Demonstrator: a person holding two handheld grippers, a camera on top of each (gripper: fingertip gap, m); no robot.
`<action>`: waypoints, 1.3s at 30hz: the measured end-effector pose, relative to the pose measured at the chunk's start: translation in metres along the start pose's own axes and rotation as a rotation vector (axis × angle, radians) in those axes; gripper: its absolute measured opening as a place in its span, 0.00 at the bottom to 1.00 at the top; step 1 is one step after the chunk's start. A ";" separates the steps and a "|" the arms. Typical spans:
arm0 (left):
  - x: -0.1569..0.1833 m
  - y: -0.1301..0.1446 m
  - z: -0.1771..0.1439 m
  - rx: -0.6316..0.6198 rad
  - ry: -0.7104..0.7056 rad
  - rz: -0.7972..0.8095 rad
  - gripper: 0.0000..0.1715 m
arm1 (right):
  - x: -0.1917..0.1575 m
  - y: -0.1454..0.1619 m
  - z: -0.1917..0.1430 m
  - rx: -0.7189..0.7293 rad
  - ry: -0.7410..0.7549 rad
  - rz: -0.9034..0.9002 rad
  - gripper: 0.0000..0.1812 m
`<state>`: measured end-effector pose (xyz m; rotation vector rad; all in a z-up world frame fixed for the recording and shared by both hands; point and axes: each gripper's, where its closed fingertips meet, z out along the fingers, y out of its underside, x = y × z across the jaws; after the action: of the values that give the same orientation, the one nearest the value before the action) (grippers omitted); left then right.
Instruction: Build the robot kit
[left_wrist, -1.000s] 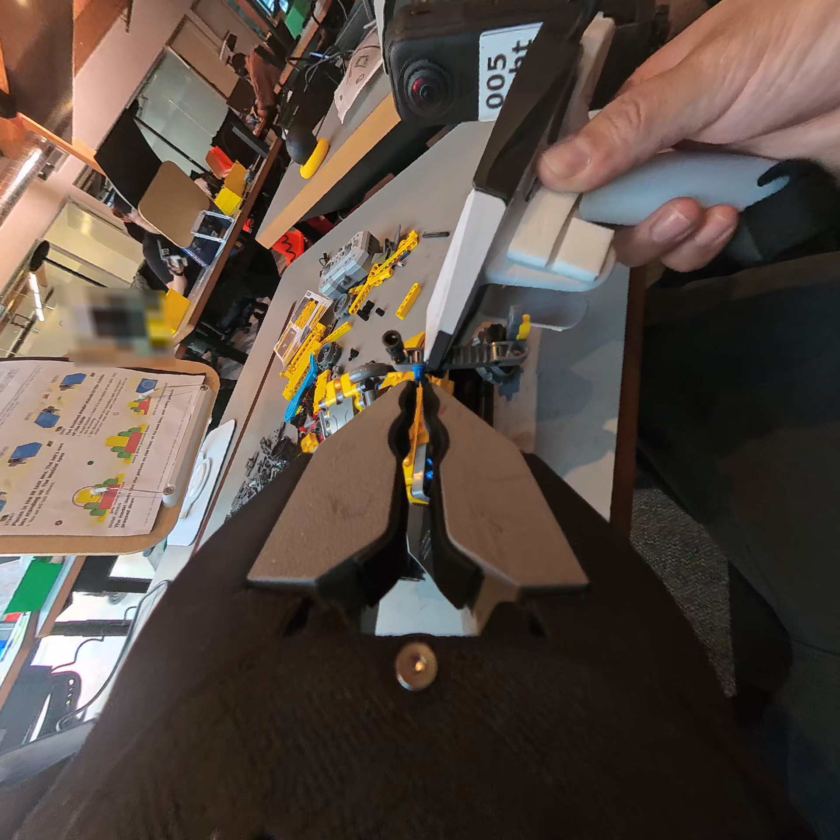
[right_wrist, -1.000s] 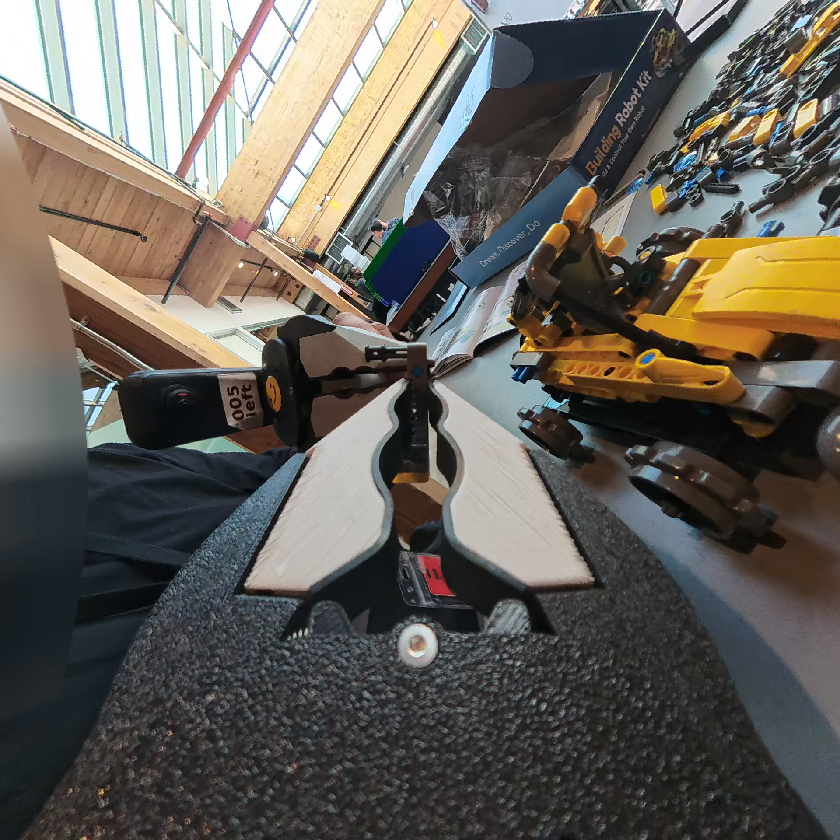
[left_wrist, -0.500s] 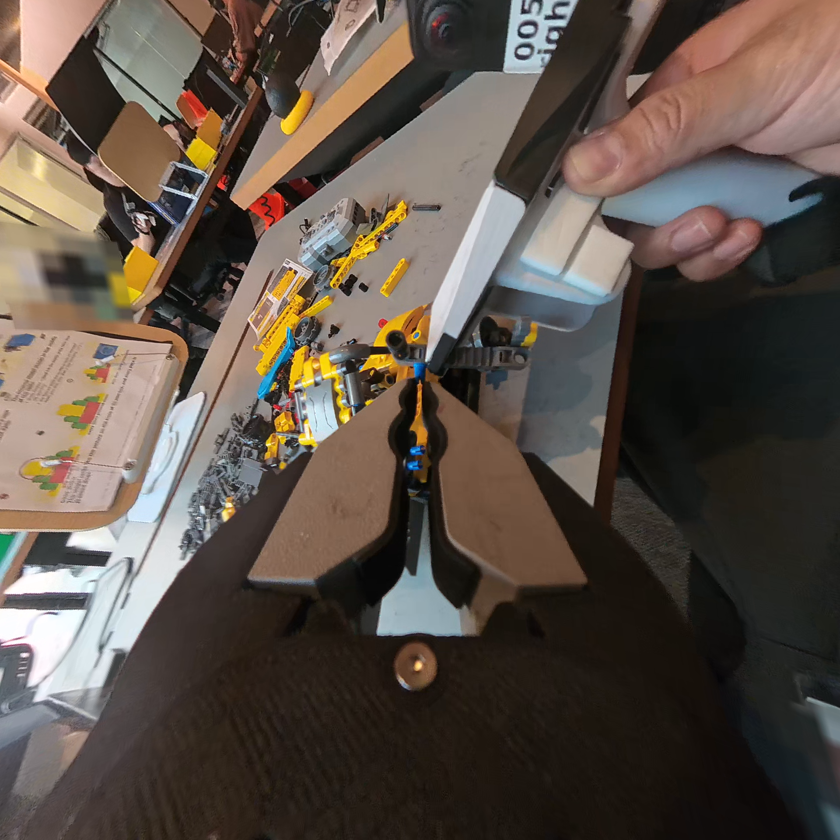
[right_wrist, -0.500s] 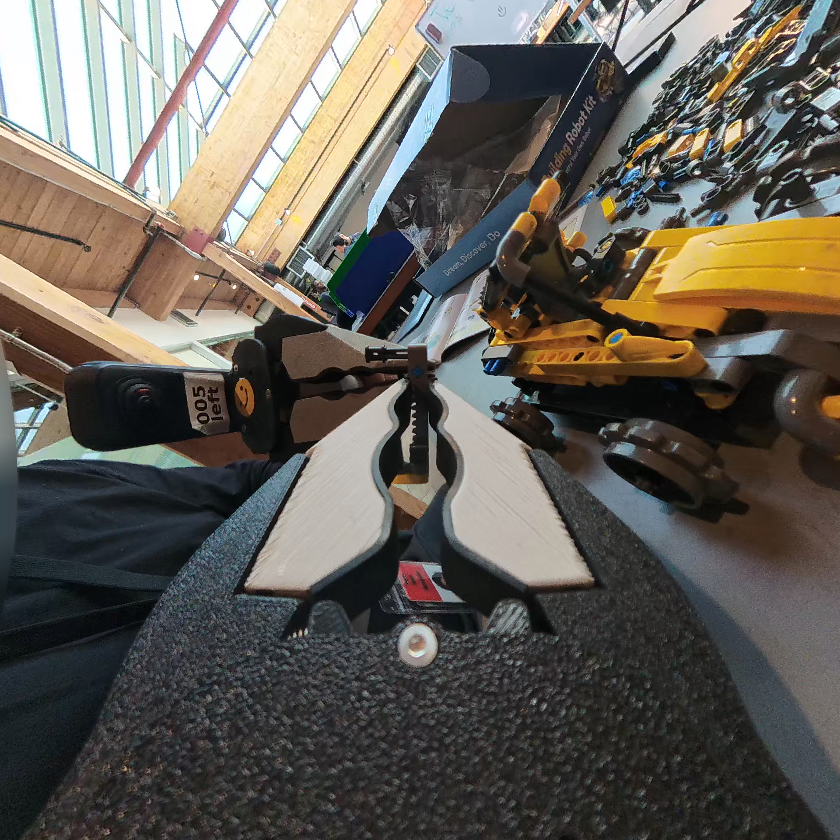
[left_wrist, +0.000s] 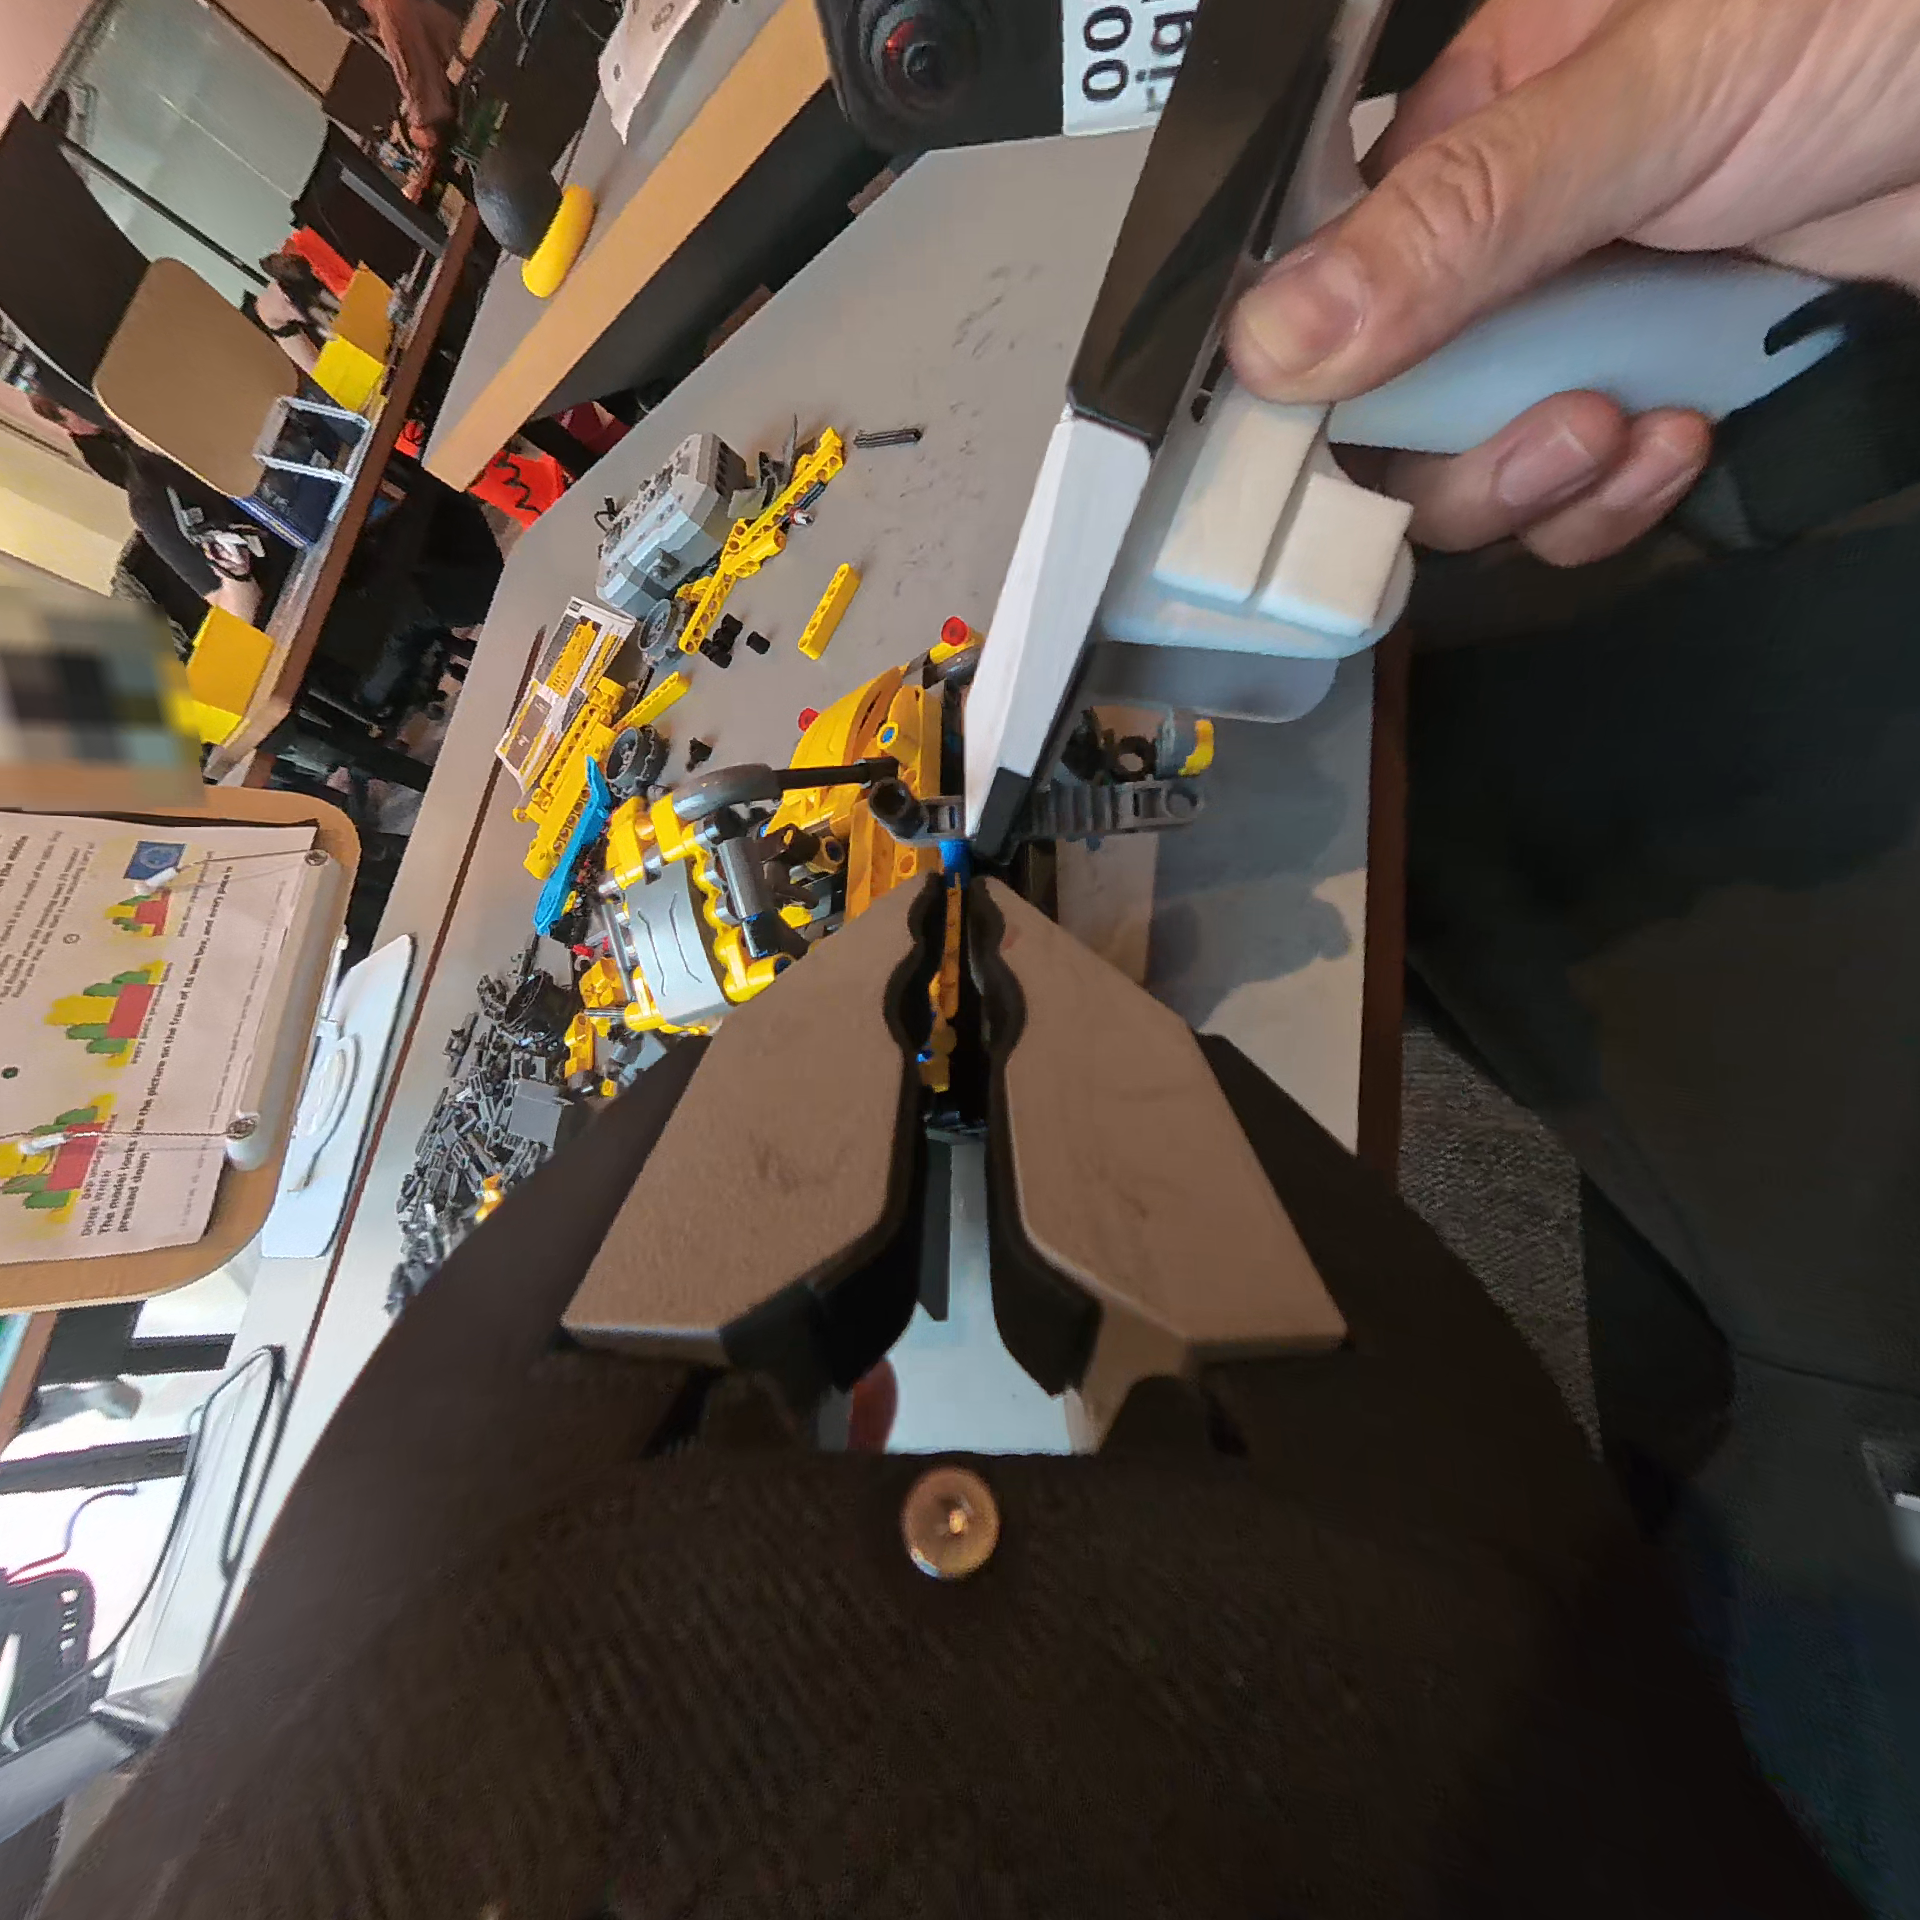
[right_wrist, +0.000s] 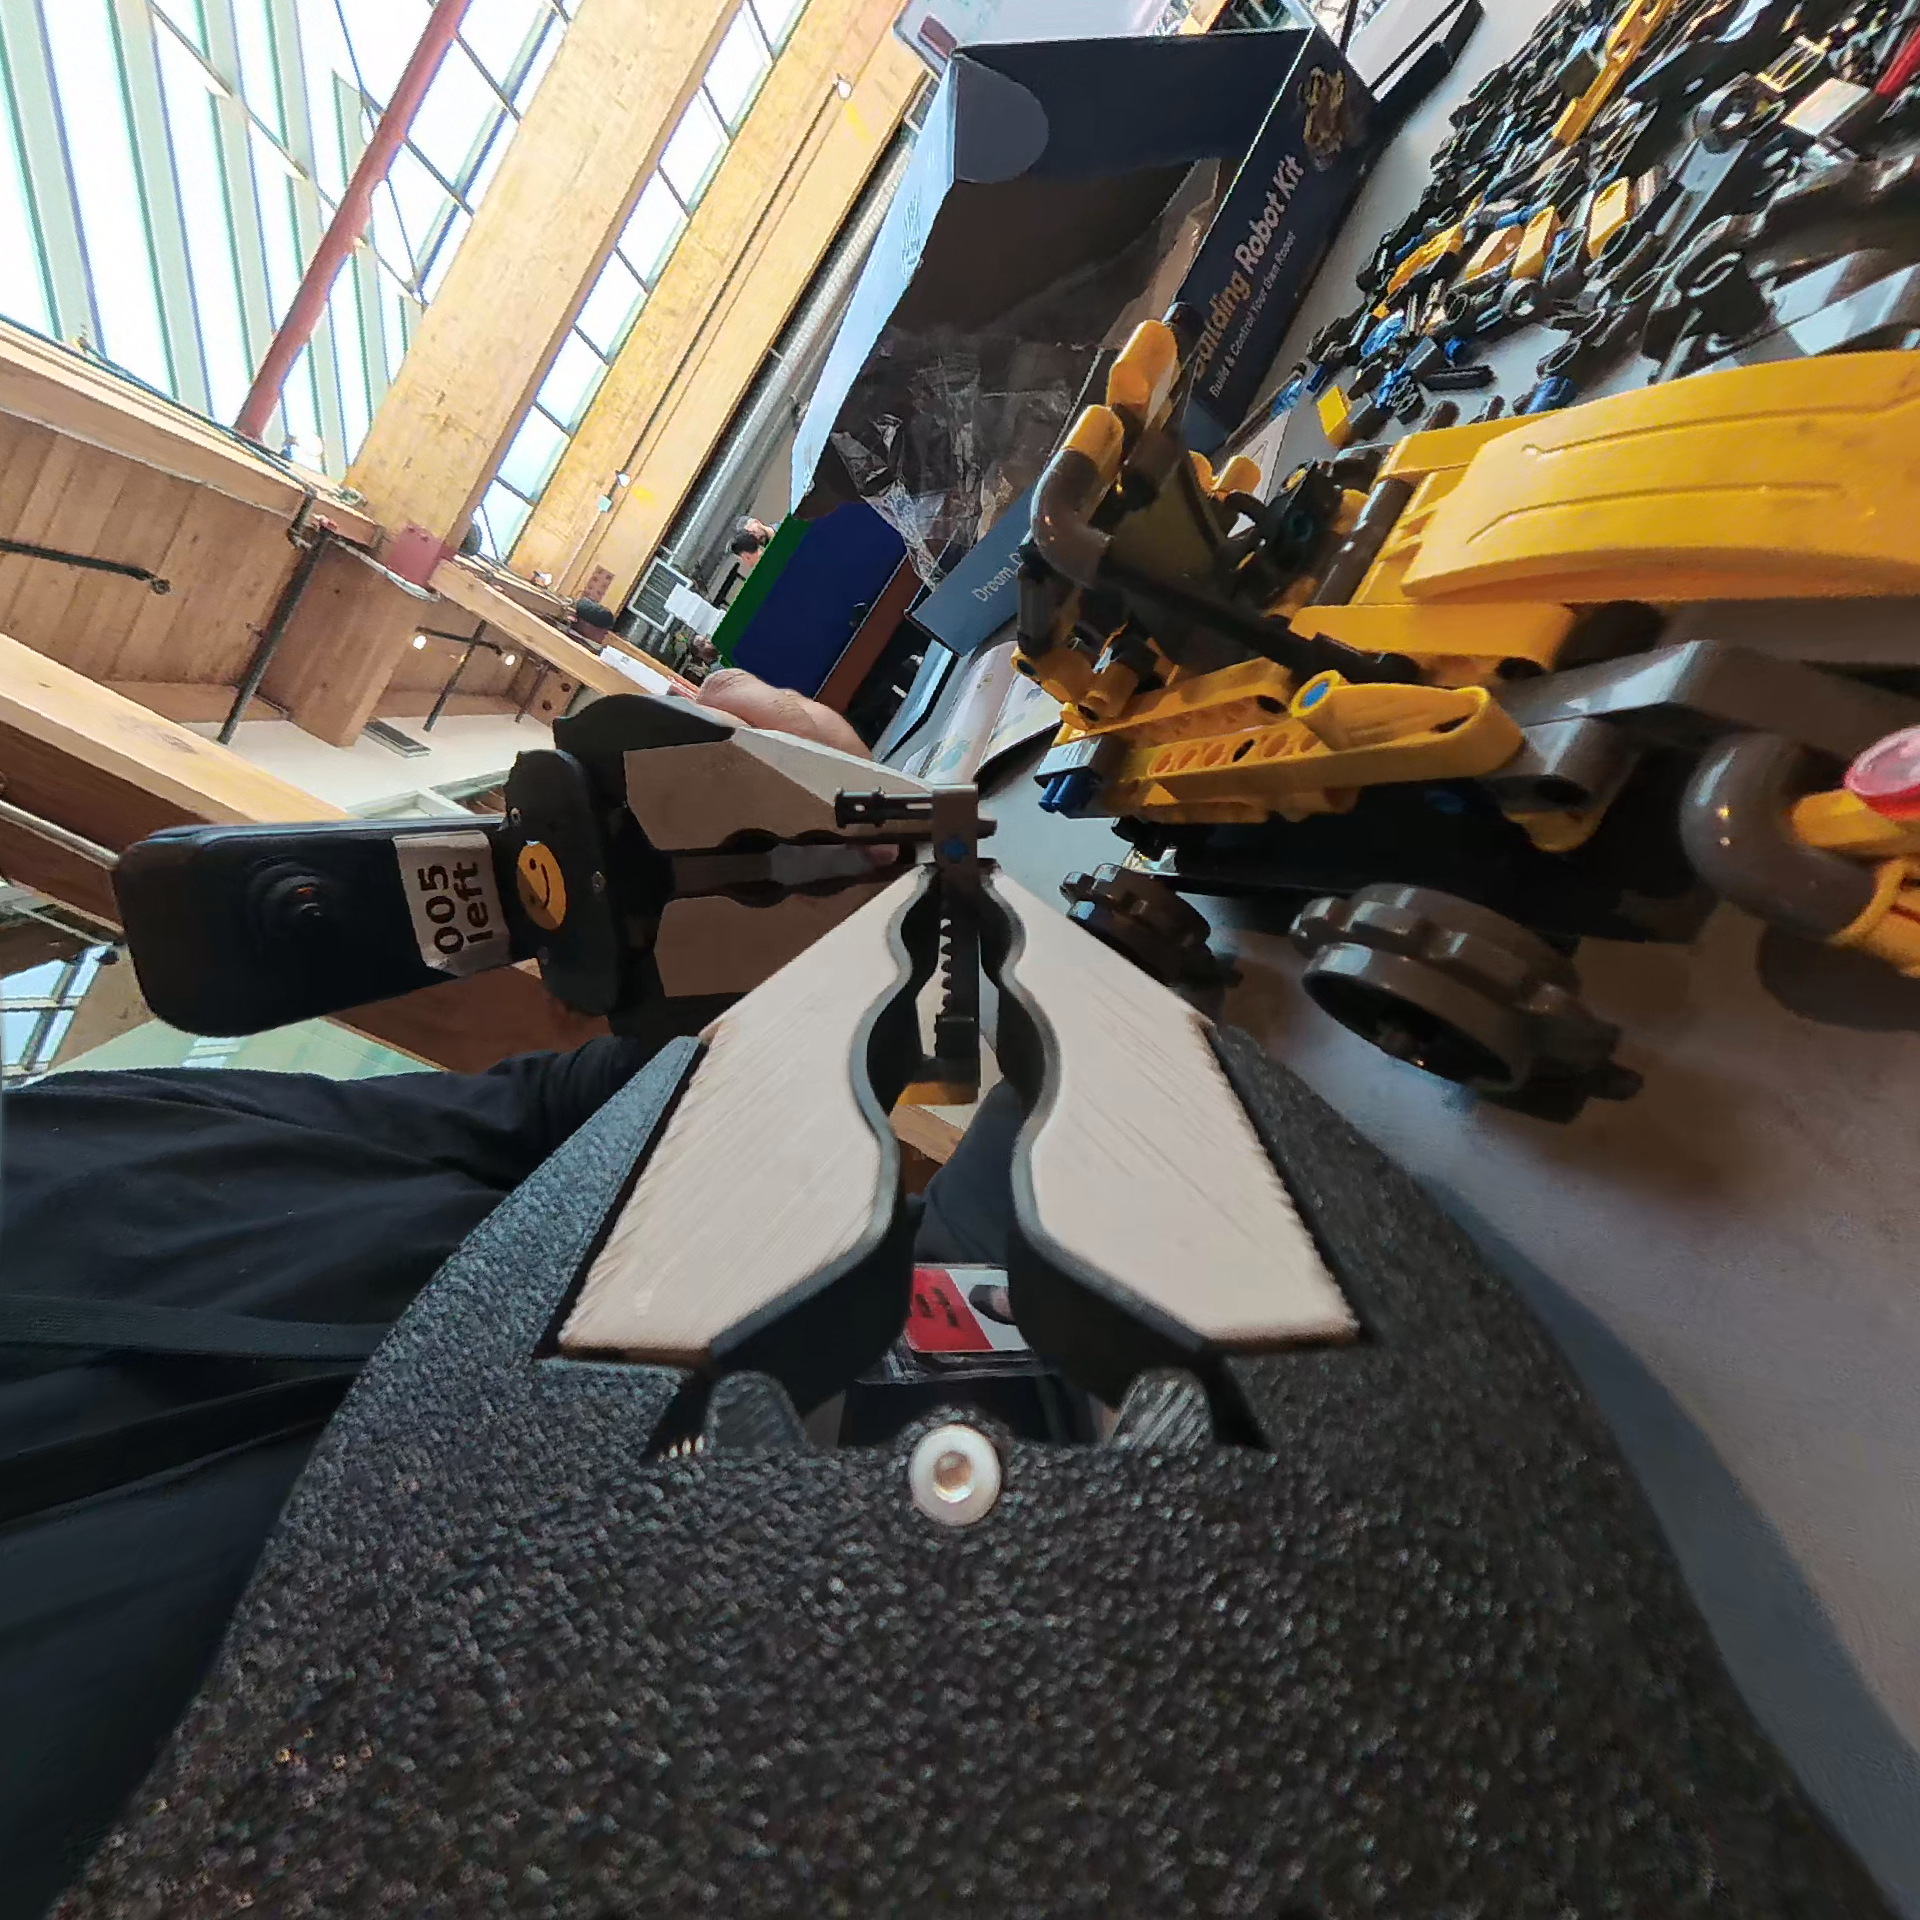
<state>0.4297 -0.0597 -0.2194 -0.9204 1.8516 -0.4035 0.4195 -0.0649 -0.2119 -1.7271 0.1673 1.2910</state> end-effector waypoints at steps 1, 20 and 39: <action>0.000 0.001 0.000 -0.010 -0.009 0.016 0.01 | 0.001 0.000 0.000 -0.001 0.005 -0.001 0.04; -0.002 0.006 0.003 -0.025 -0.005 -0.131 0.00 | 0.004 -0.001 0.001 0.034 0.031 0.033 0.03; -0.008 0.000 -0.004 0.004 -0.016 -0.149 0.03 | -0.005 -0.005 0.003 0.051 -0.018 0.043 0.03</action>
<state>0.4283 -0.0544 -0.2127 -1.0602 1.7727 -0.4894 0.4180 -0.0617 -0.2052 -1.6767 0.2257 1.3217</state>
